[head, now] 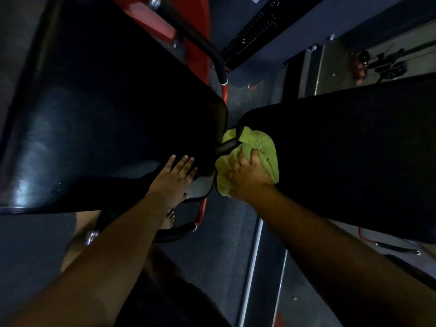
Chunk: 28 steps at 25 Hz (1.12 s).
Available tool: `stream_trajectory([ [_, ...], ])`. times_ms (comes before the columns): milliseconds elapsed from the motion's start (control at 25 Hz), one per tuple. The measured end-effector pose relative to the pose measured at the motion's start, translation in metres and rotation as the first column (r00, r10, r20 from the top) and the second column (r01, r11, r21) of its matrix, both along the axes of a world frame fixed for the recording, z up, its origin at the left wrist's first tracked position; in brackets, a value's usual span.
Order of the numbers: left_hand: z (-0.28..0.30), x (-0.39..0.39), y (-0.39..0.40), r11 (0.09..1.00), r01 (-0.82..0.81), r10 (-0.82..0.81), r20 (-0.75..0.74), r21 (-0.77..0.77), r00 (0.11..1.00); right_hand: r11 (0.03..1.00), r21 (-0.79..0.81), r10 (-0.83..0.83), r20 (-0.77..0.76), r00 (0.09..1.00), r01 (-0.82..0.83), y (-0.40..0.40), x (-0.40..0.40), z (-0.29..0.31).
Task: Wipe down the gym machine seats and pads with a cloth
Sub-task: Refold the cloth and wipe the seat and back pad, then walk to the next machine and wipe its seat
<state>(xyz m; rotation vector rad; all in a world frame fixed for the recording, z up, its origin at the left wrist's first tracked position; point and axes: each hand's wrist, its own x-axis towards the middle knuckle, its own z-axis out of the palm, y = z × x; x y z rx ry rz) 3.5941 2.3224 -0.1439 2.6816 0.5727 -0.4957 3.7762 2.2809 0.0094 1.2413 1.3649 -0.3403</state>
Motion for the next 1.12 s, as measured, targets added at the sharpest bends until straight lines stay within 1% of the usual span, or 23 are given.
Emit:
stream_trajectory([
  [80,0.006,-0.013,0.0,1.0,0.025,-0.026,-0.034,-0.016,0.999,1.0,-0.002,-0.005,-0.01,1.0,0.005,-0.016,-0.004,0.016],
  [160,0.02,-0.031,0.004,0.998,0.015,-0.02,-0.092,-0.058,0.996,1.0,0.014,-0.019,-0.035,0.999,0.019,-0.032,-0.013,0.039],
  [240,0.041,-0.049,0.012,0.99,-0.035,0.014,-0.157,-0.133,0.987,0.993,0.079,-0.08,-0.069,0.994,0.085,-0.046,-0.023,0.063],
  [280,0.055,-0.059,0.016,0.984,-0.067,0.034,-0.196,-0.167,0.98,0.982,0.115,-0.139,-0.086,0.986,0.149,-0.05,-0.029,0.076],
  [360,0.083,-0.082,0.022,0.969,-0.14,0.088,-0.244,-0.202,0.966,0.944,0.184,-0.252,-0.127,0.959,0.273,-0.053,-0.043,0.096],
  [440,0.108,-0.101,0.026,0.955,-0.186,0.125,-0.253,-0.233,0.959,0.9,0.23,-0.334,-0.181,0.925,0.37,-0.051,-0.061,0.105],
  [560,0.157,-0.133,0.035,0.931,-0.264,0.204,-0.241,-0.252,0.949,0.78,0.351,-0.399,-0.36,0.843,0.519,-0.044,-0.101,0.115],
  [640,0.187,-0.155,0.042,0.91,-0.327,0.272,-0.23,-0.254,0.935,0.719,0.403,-0.38,-0.454,0.806,0.566,-0.036,-0.131,0.116],
  [760,0.216,-0.192,0.047,0.883,-0.405,0.355,-0.227,-0.238,0.907,0.667,0.379,-0.398,-0.547,0.736,0.642,-0.024,-0.17,0.111],
  [840,0.233,-0.225,0.046,0.852,-0.479,0.432,-0.233,-0.211,0.871,0.64,0.366,-0.366,-0.627,0.688,0.675,-0.014,-0.196,0.109],
  [880,0.24,-0.242,0.042,0.829,-0.522,0.476,-0.236,-0.2,0.847,0.645,0.367,-0.327,-0.66,0.676,0.67,-0.008,-0.207,0.109],
  [960,0.252,-0.275,0.029,0.766,-0.62,0.577,-0.243,-0.172,0.78,0.688,0.371,-0.226,-0.708,0.669,0.624,0.003,-0.23,0.108],
  [1120,0.266,-0.338,-0.007,0.574,-0.807,0.766,-0.257,-0.137,0.589,0.789,0.413,-0.015,-0.728,0.686,0.455,0.024,-0.283,0.112],
])
